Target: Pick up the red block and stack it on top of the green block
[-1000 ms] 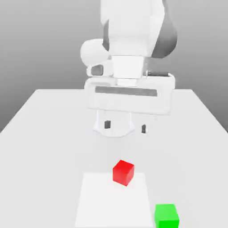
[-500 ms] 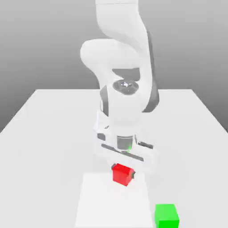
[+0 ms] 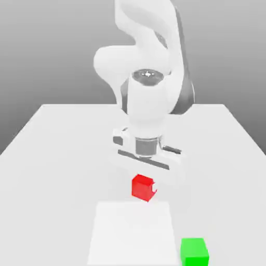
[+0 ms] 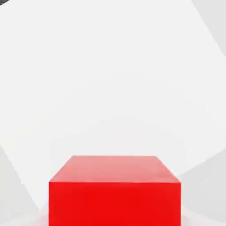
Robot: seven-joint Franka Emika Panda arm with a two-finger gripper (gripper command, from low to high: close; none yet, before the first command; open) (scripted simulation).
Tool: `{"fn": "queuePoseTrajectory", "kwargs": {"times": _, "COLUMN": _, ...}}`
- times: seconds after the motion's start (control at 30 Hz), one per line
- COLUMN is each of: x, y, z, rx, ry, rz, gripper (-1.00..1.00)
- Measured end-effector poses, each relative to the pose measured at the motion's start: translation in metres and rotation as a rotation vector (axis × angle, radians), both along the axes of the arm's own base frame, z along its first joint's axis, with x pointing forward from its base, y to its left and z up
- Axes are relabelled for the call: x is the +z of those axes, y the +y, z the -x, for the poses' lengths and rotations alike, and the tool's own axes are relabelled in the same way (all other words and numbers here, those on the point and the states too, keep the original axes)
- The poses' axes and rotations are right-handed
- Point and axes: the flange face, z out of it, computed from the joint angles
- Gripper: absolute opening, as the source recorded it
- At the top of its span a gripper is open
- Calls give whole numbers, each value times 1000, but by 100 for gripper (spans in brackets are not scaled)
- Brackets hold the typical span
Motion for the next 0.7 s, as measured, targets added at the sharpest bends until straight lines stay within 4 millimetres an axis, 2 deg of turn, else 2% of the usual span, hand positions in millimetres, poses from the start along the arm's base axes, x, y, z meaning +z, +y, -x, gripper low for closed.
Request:
{"fn": "queuePoseTrajectory", "kwargs": {"times": 0.2, "x": 17, "y": 45, "z": -61, "rx": 268, "ry": 0, "rz": -18, "gripper": -100}}
{"fn": "queuePoseTrajectory", "kwargs": {"times": 0.43, "x": 32, "y": 88, "z": -129, "rx": 552, "ry": -2, "rz": 1, "gripper": -100}}
{"fn": "queuePoseTrajectory", "kwargs": {"times": 0.5, "x": 16, "y": 93, "z": -137, "rx": 582, "ry": -2, "rz": 5, "gripper": -100}}
{"fn": "queuePoseTrajectory", "kwargs": {"times": 0.57, "x": -10, "y": 94, "z": -139, "rx": 589, "ry": -3, "rz": 7, "gripper": -100}}
{"fn": "queuePoseTrajectory", "kwargs": {"times": 0.6, "x": -23, "y": 94, "z": -139, "rx": 591, "ry": -2, "rz": 7, "gripper": 100}}
{"fn": "queuePoseTrajectory", "kwargs": {"times": 0.7, "x": -23, "y": 94, "z": -139, "rx": 591, "ry": -2, "rz": 7, "gripper": 100}}
